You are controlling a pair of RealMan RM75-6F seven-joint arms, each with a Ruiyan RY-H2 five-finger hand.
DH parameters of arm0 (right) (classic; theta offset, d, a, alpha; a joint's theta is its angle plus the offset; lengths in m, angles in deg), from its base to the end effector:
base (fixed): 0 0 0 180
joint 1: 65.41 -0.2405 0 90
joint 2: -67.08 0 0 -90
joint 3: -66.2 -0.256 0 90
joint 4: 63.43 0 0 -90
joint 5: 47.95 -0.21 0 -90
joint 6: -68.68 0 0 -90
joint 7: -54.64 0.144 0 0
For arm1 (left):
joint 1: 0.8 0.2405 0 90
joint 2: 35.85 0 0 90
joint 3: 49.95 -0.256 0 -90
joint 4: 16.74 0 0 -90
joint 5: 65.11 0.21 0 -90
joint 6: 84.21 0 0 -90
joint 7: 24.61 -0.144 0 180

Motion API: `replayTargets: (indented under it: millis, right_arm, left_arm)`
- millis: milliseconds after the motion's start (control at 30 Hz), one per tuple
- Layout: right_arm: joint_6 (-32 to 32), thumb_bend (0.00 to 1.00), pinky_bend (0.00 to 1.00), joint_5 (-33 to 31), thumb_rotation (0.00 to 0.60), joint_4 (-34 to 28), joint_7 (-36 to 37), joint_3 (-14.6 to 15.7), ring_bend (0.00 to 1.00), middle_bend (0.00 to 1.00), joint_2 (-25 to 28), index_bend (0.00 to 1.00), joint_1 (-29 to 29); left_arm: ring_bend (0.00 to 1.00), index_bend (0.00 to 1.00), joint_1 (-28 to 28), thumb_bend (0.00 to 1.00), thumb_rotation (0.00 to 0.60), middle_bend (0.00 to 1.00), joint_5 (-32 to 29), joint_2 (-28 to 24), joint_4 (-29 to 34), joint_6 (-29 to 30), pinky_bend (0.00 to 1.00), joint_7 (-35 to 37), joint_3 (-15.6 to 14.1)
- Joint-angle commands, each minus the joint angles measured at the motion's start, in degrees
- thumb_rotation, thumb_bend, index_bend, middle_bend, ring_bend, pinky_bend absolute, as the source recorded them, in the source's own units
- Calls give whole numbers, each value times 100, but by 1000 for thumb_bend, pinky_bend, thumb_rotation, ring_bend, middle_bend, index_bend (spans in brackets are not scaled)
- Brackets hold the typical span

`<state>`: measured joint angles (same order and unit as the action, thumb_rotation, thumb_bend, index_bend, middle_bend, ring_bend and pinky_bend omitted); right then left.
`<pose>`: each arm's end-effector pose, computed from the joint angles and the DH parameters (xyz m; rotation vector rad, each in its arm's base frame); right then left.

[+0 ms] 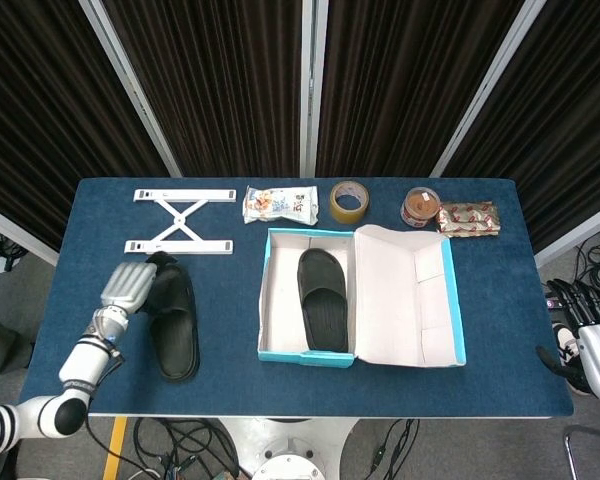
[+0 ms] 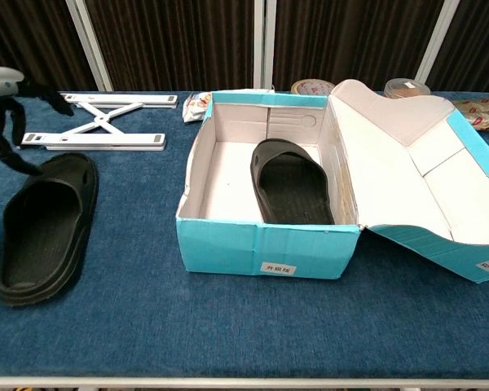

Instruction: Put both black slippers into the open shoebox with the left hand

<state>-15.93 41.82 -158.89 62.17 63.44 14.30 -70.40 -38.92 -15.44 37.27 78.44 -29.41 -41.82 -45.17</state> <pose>-0.3031 -0.1810 0.2113 1.4497 -0.8731 0.9258 -0.2256 0.3223 0.0515 -1.6760 -1.1913 -0.6868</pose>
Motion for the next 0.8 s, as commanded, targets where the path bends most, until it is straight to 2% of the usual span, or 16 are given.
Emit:
replayTargets:
  millis: [33,567,700,800]
  right_arm:
    - [7,147,76,7,600,-4,-4,2,0,73,-5,0,-7]
    - [-58,147,76,9,600,42,47,24,0,73,-34,0,36]
    - [-107,147,76,25,600,50,60,30,0,73,-36,0,60]
    - [-127,148,76,7,600,54,74,31,0,73,-38,0,81]
  left_arm:
    - [555,176,102,0,600,116,-84,-43,81,-104,647,112,-65]
    - [636,161,-440,0,600,98,-1488,177,-730,-1548,715,375,43]
    - [678,186,-633,0,600,148,-1794,210,-967,-2094,771,550,24]
    - [720,289,-727,0,600,262,-1919,295,-1172,-2257,831,657,-12]
